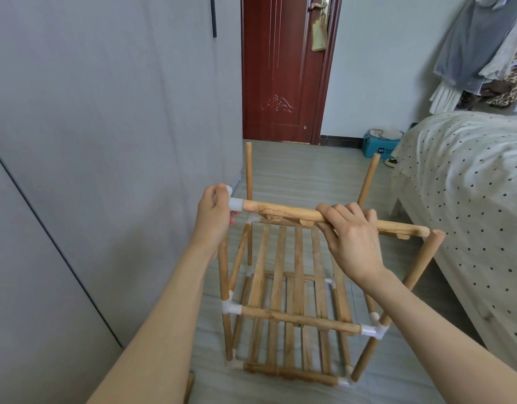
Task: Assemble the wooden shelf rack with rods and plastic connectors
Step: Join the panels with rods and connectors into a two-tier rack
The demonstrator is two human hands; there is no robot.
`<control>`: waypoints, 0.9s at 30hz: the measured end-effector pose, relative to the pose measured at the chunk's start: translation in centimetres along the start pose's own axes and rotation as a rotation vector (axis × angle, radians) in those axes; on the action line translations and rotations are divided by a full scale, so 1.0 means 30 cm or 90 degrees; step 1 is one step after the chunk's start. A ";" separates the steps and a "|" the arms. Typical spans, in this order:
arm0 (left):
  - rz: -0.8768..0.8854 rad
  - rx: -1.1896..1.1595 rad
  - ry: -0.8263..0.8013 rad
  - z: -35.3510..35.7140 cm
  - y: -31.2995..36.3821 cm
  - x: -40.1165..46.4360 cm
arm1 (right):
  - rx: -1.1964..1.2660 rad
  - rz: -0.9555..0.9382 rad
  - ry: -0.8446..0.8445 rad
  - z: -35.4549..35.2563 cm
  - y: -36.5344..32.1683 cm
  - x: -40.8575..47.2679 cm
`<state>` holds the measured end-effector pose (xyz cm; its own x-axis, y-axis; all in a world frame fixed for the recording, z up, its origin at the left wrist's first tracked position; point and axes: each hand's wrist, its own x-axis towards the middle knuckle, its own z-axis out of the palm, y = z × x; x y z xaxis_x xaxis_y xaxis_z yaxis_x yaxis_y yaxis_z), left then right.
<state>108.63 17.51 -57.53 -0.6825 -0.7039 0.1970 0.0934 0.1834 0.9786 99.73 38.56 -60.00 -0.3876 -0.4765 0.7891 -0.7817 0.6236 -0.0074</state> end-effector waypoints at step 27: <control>-0.041 -0.011 -0.094 -0.021 0.016 -0.041 | -0.029 0.024 -0.001 -0.036 -0.079 0.024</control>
<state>109.97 18.03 -57.26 -0.7861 -0.6054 0.1247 0.0582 0.1283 0.9900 101.83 37.40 -58.76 -0.4168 -0.4537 0.7877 -0.7441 0.6680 -0.0090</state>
